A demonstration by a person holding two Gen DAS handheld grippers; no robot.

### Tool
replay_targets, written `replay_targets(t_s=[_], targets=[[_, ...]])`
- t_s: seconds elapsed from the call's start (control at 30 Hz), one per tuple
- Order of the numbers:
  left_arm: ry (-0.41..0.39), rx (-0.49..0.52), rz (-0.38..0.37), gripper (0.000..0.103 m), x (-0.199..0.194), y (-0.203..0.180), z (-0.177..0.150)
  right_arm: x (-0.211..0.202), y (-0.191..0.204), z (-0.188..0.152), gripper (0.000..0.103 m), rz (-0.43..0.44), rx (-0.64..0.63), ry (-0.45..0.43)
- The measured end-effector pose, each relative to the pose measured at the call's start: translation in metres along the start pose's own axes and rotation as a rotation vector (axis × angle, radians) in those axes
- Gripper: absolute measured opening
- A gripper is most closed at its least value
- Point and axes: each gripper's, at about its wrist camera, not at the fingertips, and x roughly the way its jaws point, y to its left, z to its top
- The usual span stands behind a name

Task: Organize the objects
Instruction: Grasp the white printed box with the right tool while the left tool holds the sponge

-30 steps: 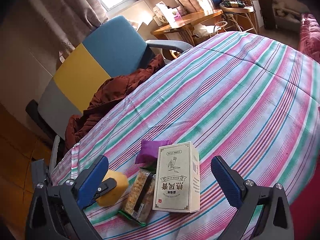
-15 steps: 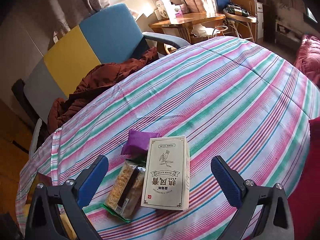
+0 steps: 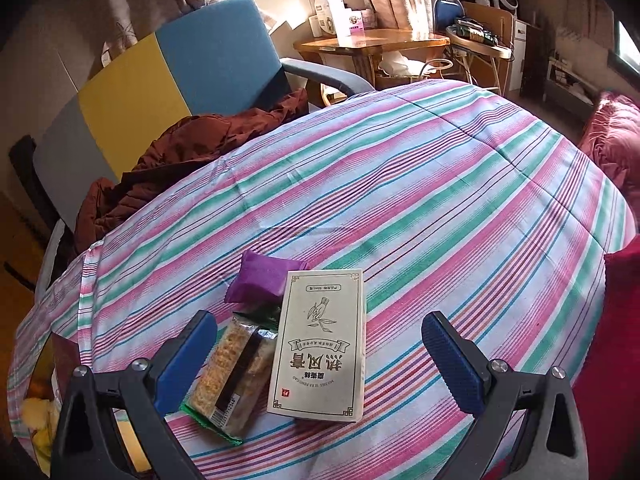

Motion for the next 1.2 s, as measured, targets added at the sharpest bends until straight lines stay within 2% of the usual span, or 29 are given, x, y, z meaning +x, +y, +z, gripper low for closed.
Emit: replay_targets(t_s=[0.37, 0.5, 0.67, 0.73, 0.77, 0.8, 0.87, 0.97, 1.2], targets=[[-0.072, 0.111, 0.047, 0.075, -0.002, -0.017, -0.001, 0.017, 0.011, -0.003, 0.103, -0.074, -0.067, 0.07], [-0.07, 0.042, -0.043, 0.075, 0.007, -0.003, 0.0, 0.024, 0.011, -0.005, 0.103, -0.089, -0.069, 0.106], [-0.097, 0.041, -0.041, 0.075, 0.006, -0.006, -0.005, 0.034, 0.014, -0.01, 0.102, -0.105, -0.095, 0.15], [-0.101, 0.04, -0.041, 0.075, 0.005, -0.006, -0.005, 0.036, 0.015, -0.012, 0.087, -0.098, -0.102, 0.159], [-0.102, 0.04, -0.041, 0.075, 0.005, -0.006, -0.005, 0.037, 0.014, -0.013, 0.07, -0.105, -0.101, 0.165], [-0.103, 0.04, -0.041, 0.075, 0.005, -0.006, -0.005, 0.039, 0.013, -0.013, 0.06, -0.115, -0.095, 0.174], [-0.105, 0.039, -0.041, 0.075, 0.004, -0.007, -0.005, 0.041, 0.01, -0.013, 0.052, -0.118, -0.083, 0.189], [-0.106, 0.038, -0.041, 0.075, 0.004, -0.007, -0.006, 0.042, 0.011, -0.013, 0.052, -0.111, -0.086, 0.196], [-0.104, 0.033, -0.043, 0.075, 0.005, -0.006, -0.006, 0.04, -0.006, -0.008, 0.056, -0.057, 0.031, 0.203]])
